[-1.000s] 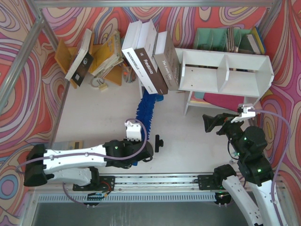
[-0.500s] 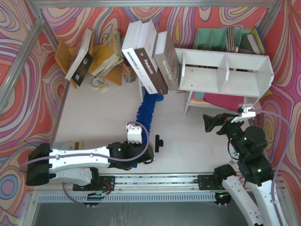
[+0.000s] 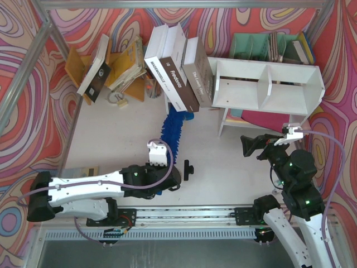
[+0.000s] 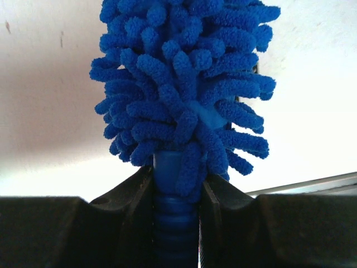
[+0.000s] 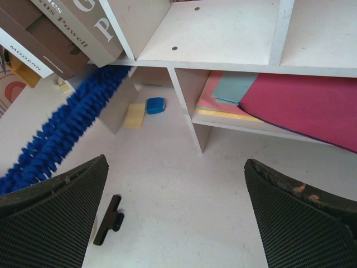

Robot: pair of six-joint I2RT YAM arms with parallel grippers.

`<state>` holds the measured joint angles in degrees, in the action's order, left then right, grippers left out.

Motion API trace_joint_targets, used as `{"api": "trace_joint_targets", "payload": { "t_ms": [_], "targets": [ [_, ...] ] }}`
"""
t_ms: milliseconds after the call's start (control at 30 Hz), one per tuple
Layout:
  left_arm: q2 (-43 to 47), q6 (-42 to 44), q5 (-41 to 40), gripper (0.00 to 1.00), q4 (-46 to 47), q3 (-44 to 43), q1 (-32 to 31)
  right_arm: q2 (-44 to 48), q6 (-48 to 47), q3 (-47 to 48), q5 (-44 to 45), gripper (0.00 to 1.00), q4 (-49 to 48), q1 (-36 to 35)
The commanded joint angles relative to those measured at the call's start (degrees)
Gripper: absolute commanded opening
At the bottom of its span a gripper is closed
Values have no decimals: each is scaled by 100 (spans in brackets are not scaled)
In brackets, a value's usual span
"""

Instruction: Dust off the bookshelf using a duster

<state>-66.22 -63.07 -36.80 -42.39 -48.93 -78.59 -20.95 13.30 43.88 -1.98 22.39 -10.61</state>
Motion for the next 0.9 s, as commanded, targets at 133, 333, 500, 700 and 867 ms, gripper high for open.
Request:
{"api": "trace_joint_targets", "payload": {
  "t_ms": [133, 333, 500, 700, 867],
  "targets": [
    [376, 687, -817, 0, -417, -771, 39, 39, -29, 39, 40, 99, -101, -40],
    [36, 1221, -439, 0, 265, -1096, 42, 51, -20, 16, 45, 99, -118, -40],
    [-436, 1488, 10, 0, 1014, -1371, 44, 22, -29, 31, 43, 99, -112, -42],
    [-1120, 1649, 530, 0, 1419, -1753, -18, 12, -38, 25, 44, 99, -127, -37],
    [-1631, 1723, 766, 0, 1618, -2026, -144, 3, -32, 18, 55, 99, -131, -38]
  ]
}}
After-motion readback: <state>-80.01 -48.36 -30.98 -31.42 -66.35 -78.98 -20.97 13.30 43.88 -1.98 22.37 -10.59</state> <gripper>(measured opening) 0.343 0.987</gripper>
